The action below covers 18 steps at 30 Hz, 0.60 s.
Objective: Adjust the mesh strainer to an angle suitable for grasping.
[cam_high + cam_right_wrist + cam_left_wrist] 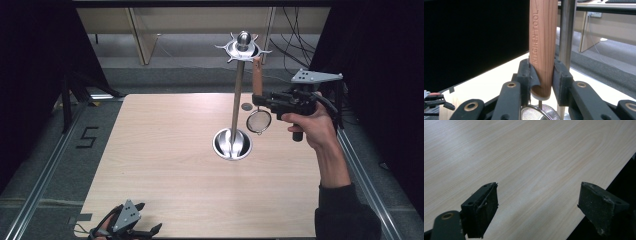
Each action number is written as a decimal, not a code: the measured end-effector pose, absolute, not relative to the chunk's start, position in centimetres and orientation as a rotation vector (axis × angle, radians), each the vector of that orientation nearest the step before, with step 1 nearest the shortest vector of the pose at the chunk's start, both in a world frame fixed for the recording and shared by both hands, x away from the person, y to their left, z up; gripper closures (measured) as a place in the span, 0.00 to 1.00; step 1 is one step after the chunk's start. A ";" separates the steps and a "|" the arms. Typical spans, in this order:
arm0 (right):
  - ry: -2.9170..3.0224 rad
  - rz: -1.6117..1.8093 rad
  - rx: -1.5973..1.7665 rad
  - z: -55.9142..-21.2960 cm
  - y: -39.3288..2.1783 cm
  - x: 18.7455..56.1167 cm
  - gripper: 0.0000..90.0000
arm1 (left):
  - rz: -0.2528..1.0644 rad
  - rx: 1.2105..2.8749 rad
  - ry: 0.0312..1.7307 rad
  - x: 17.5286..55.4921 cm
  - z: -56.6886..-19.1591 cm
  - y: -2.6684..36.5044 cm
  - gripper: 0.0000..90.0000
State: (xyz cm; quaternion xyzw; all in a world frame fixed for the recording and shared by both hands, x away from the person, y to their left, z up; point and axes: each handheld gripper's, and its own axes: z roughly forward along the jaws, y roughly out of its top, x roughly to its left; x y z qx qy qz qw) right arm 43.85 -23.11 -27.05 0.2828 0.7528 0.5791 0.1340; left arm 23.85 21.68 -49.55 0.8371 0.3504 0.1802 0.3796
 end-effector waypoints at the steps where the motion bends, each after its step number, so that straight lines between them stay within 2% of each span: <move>1: 2.186 1.672 0.819 -27.2 -23.1 44.2 0.80 | 0.458 2.128 0.892 23.9 -49.6 21.7 0.17; 18: 2.219 1.679 0.851 -28.0 -22.1 45.2 0.79 | 0.476 2.158 0.841 24.0 -49.5 21.8 0.17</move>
